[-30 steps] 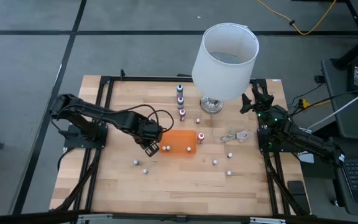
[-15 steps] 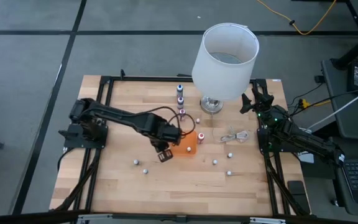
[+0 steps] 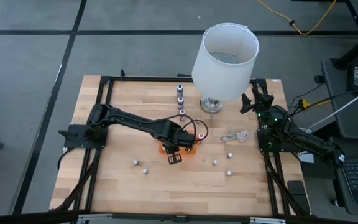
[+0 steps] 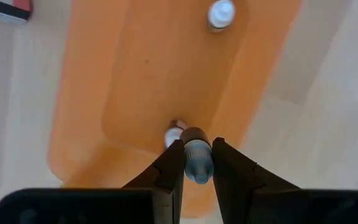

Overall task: Pick & Place food coloring
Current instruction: Put the small black food coloring bottle into the orange bin

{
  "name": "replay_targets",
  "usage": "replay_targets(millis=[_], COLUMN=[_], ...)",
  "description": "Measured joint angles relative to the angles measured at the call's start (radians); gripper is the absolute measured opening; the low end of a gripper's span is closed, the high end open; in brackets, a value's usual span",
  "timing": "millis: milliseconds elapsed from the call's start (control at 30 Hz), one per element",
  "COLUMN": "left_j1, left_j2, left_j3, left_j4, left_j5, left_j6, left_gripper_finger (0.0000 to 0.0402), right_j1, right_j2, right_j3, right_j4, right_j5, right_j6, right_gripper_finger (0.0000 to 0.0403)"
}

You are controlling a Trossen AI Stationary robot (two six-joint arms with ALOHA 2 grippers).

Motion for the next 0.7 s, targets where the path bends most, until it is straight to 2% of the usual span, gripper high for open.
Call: replay_targets(millis=[167,433,700], left_j1=[0.0,0.0,0.001], left_j2=[0.037,0.082,0.085], left_j3=[0.0,-0.005,-0.089], left_j4=[0.023,0.075,0.123], left_j5=[-0.04,-0.04,-0.025], left_j6=[0.029,0.039,0.031], left_gripper_finger=[0.0063,0.0063,0.0063], right_j1=[0.0,0.0,0.0], right_j2=[0.0,0.0,0.0], right_j3=[0.0,0.0,0.0], right_j4=[0.0,0.0,0.0], right_j5=[0.0,0.0,0.0], right_j6=[0.0,0.0,0.0], right_gripper_finger=[0.0323,0.0323,0.0323])
